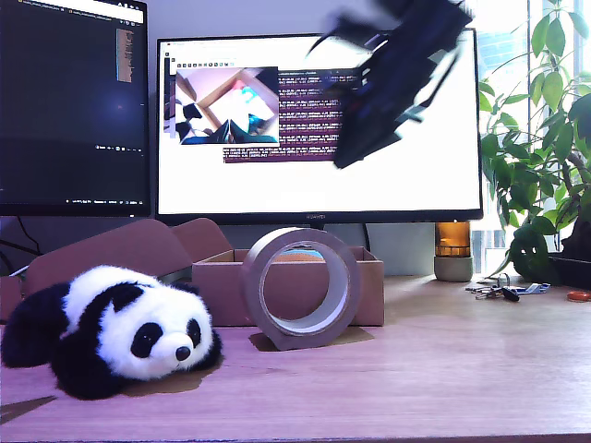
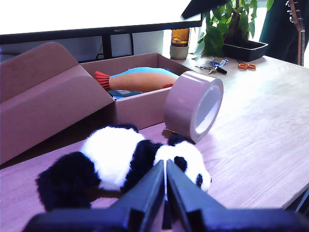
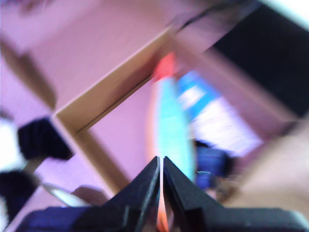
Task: Pick up the fish toy and place it inside the cardboard box
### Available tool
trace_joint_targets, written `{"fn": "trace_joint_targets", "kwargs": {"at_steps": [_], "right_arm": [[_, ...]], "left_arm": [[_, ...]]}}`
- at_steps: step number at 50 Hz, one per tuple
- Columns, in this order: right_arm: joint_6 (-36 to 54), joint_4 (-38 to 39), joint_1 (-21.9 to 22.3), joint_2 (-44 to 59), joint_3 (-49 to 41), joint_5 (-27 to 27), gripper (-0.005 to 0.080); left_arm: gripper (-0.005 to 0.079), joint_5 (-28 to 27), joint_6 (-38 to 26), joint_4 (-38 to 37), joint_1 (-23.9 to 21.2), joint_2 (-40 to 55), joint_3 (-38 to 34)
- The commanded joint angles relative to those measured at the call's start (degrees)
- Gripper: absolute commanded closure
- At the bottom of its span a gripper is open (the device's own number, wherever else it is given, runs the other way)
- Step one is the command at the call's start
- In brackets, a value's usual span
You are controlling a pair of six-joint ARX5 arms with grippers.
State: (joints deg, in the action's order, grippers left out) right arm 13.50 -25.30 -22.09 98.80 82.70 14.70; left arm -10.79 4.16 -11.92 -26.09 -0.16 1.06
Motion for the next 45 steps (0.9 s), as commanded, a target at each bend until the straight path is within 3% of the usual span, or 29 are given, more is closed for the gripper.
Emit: {"fn": "trace_joint_targets", "kwargs": {"at_steps": [1,20,32,45], "right_arm": [[-0.81,2.25,1.38,-0.72,-5.38,0.35,0.0759],[-4.96,21.75,10.1,-15.23,-28.81,-2.34,0.0759],[-6.27,31.93,11.41,-23.87,-41.2,-7.48,0.0759],[-7.21,35.82,12.11,-31.63,-49.83,-10.03,0.0759]], "left_arm": [[0.0755,-0.02,0.28,-0.5,0.2,-0.22,-1.16],[0.0755,-0.09,0.31,-0.46,0.2,-0.22,-1.16],[0.0755,-0.09,0.31,-0.46,0.2,-0.22,-1.16],[0.0755,-0.07,0.31,-0.46,0.2,-0.22,-1.16]]}}
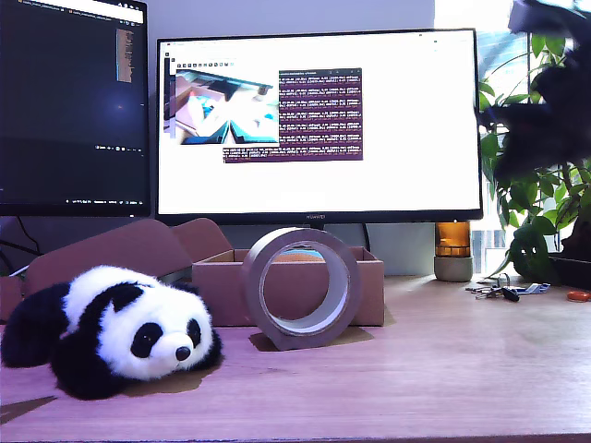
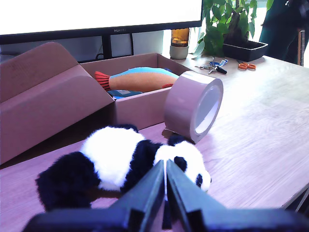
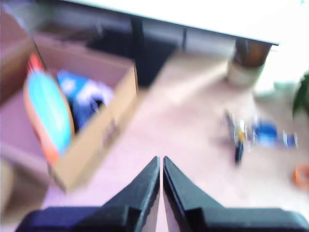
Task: Pick up the fish toy and place it inside the cardboard box
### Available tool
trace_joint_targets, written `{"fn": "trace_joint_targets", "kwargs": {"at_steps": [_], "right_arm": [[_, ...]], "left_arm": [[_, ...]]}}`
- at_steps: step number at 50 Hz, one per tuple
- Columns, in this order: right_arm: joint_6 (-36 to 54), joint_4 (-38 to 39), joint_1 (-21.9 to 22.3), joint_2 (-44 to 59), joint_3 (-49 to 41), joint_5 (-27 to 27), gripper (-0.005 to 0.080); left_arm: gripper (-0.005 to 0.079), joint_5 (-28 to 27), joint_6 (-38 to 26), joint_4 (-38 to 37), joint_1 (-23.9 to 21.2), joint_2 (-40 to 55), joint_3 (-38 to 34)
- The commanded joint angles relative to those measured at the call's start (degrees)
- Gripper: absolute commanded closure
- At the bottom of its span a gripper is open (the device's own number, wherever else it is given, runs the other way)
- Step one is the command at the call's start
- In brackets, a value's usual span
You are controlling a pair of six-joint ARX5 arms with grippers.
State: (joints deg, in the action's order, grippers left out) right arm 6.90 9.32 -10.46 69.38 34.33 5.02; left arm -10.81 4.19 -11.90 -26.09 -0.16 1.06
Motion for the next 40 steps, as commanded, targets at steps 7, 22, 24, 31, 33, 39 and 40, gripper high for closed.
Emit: {"fn": "trace_joint_targets", "kwargs": {"at_steps": [7,22,24,31,33,39,40], "right_arm": [[-0.55,2.05,1.79,-7.37,-6.1,0.09,0.0759],[-0.5,-0.22,4.52,-18.05,-13.25,5.64,0.0759],[-0.68,-0.59,4.52,-19.1,-13.57,5.64,0.0759],[-0.44,-2.86,4.52,-23.54,-13.77,5.53,0.0759],[-0.46,-3.82,4.55,-24.92,-13.77,5.51,0.0759],[-0.44,-6.58,4.55,-28.65,-13.79,5.51,0.0759],[-0.44,-7.02,4.55,-29.38,-13.79,5.51,0.0759]], "left_arm": [[0.0755,-0.07,0.28,-0.48,0.2,-0.22,-1.16],[0.0755,8.92,-5.35,0.85,0.81,-0.22,-1.16],[0.0755,13.7,-5.2,0.76,1.38,-0.22,-1.16],[0.0755,21.42,-4.94,1.03,4.09,-0.22,-1.16],[0.0755,22.34,-4.44,1.11,4.96,-0.22,-1.16],[0.0755,23.93,-2.4,1.44,7.76,-0.22,-1.16],[0.0755,24.0,-2.21,1.44,8.35,-0.22,-1.16]]}}
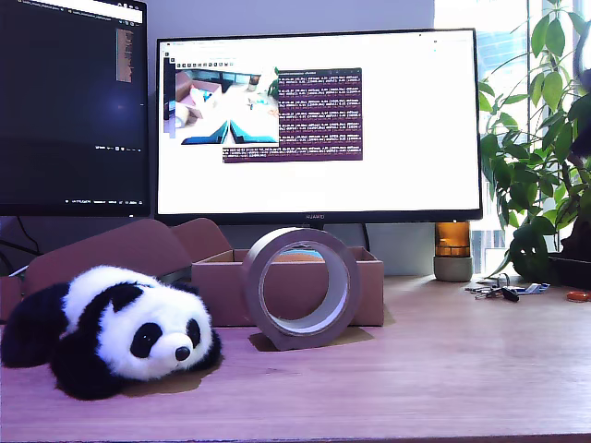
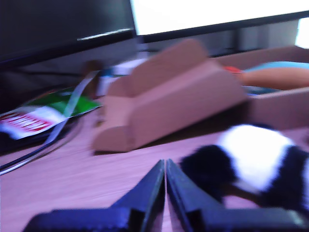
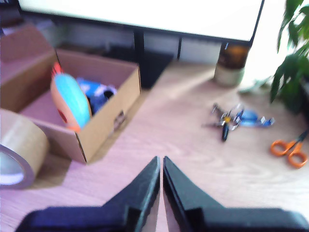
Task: Pick up the fish toy and place it inside the cardboard box
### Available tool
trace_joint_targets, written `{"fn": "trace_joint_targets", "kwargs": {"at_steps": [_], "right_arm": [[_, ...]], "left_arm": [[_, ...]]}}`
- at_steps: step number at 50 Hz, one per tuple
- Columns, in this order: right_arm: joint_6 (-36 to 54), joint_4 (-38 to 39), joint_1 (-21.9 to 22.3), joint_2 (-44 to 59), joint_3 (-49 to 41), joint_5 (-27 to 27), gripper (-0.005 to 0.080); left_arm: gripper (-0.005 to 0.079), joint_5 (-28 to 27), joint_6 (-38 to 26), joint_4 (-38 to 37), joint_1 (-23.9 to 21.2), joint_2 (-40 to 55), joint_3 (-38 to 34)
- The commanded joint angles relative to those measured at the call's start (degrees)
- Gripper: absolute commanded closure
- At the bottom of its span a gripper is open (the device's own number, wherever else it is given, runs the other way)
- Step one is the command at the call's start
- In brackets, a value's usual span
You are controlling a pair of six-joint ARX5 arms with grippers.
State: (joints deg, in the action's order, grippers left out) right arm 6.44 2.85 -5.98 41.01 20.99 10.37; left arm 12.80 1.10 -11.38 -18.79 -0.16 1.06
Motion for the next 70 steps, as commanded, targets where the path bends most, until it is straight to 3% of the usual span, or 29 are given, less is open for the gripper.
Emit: {"fn": "trace_joint_targets", "kwargs": {"at_steps": [1,23,36,70], "right_arm": [[0.0,-1.11,0.07,-1.62,-0.46,0.15,0.0759],[-4.94,-8.35,0.0,-16.94,-4.07,-0.46,0.0759],[-6.51,-12.13,-0.2,-23.96,-8.02,-0.37,0.0759],[-3.37,-12.85,-0.37,-40.3,-15.78,-3.52,0.0759]], "left_arm": [[0.0755,0.44,1.44,0.92,1.53,-0.22,-1.16],[0.0755,-1.03,3.39,5.22,10.88,-0.22,-1.18],[0.0755,-9.53,0.33,2.54,11.02,-0.22,-1.22],[0.0755,-7.87,-1.55,-0.39,11.32,-0.22,-1.27]]}}
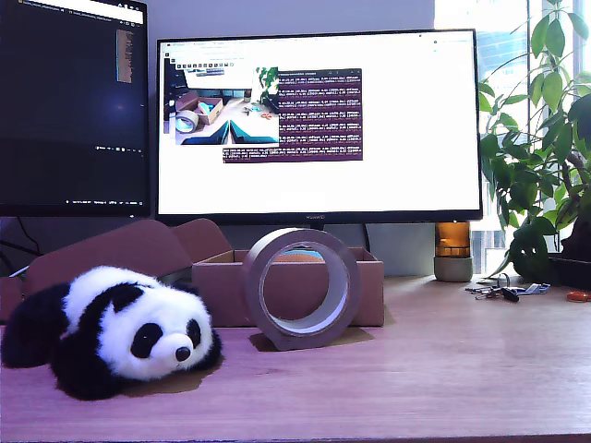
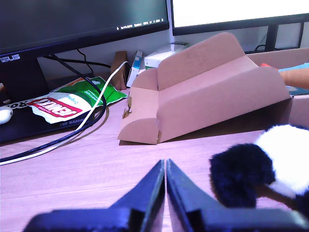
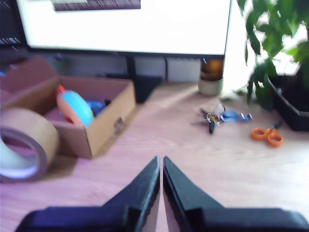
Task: Pick up the fish toy and place it inside the cardboard box
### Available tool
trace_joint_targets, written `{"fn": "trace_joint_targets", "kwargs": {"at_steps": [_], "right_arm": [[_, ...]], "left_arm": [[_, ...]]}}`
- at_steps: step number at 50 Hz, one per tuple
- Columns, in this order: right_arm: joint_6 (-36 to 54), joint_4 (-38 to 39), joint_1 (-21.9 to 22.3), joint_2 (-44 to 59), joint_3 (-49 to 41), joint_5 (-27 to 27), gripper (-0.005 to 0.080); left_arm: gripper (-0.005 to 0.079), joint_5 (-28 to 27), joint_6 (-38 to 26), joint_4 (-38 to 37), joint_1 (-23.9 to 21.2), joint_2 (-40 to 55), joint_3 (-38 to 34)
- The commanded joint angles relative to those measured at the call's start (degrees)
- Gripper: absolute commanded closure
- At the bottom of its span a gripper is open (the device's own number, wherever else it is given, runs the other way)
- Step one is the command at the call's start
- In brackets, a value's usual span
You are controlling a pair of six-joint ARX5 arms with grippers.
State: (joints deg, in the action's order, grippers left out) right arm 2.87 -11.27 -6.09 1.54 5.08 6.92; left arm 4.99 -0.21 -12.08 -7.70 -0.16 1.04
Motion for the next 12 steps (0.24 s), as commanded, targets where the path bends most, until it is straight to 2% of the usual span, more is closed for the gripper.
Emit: {"fn": "trace_joint_targets", "kwargs": {"at_steps": [1,12], "right_arm": [[0.2,1.49,-0.26,-1.18,0.13,-0.07,0.0759],[0.22,1.99,-0.26,-1.44,0.17,-0.04,0.0759]], "left_arm": [[0.0755,-0.07,-0.24,0.31,0.24,-0.22,-1.25],[0.0755,-0.07,-0.24,0.31,0.24,-0.22,-1.25]]}}
